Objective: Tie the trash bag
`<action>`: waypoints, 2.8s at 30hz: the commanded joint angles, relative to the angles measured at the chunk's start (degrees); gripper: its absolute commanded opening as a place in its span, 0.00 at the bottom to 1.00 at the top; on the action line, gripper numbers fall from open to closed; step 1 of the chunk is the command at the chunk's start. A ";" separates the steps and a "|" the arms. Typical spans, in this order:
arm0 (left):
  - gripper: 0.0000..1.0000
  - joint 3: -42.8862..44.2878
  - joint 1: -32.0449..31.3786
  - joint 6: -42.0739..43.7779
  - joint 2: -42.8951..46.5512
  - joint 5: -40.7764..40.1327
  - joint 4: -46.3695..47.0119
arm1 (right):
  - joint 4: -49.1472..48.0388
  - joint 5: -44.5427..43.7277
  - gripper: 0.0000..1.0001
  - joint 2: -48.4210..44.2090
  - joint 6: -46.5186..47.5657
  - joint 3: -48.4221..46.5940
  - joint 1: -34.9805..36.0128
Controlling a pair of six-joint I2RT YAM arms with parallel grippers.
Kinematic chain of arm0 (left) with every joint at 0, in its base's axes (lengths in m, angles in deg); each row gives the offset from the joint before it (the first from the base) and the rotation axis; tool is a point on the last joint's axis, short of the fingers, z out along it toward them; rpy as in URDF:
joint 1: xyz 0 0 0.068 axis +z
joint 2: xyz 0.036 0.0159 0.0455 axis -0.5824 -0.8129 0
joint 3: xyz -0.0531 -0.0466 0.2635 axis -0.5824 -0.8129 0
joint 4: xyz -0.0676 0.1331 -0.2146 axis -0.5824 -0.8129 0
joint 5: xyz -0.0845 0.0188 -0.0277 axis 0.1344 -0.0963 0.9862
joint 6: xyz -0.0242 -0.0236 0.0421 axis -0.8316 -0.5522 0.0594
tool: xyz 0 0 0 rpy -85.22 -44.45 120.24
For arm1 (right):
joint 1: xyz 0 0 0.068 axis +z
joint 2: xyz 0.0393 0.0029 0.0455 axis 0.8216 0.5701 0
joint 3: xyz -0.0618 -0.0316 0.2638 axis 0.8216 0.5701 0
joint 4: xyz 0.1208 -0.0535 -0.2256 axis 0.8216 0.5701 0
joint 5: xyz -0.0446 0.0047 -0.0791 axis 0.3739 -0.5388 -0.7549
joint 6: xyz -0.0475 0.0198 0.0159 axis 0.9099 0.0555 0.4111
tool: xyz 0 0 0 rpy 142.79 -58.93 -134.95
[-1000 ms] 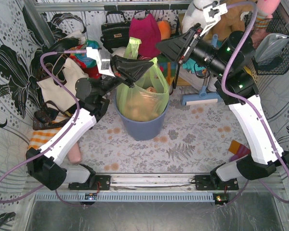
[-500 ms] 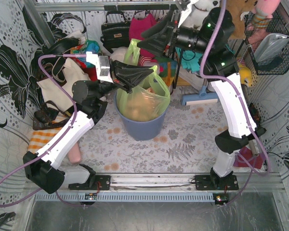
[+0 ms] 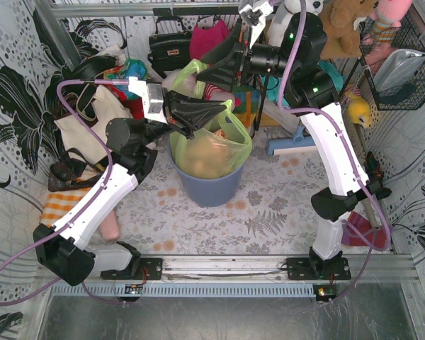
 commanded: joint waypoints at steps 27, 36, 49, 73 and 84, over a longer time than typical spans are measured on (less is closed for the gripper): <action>0.00 0.14 -0.29 1.18 1.51 0.12 1.14 | -16.83 2.55 0.00 0.61 -10.48 1.12 -1.82; 0.00 0.12 -0.32 0.70 0.90 -0.44 1.72 | -21.28 3.44 0.00 1.70 -15.23 -2.34 1.06; 0.00 0.32 -0.30 -0.11 0.70 -0.39 2.37 | -8.67 -0.04 0.52 -2.99 -2.86 0.53 1.63; 0.00 0.50 -0.32 -0.49 0.20 0.62 2.94 | -9.20 2.76 0.25 -0.09 -1.74 1.28 1.32; 0.00 0.86 -0.29 1.17 0.51 -2.62 2.36 | -13.31 -3.63 0.00 -1.39 -7.70 2.07 1.56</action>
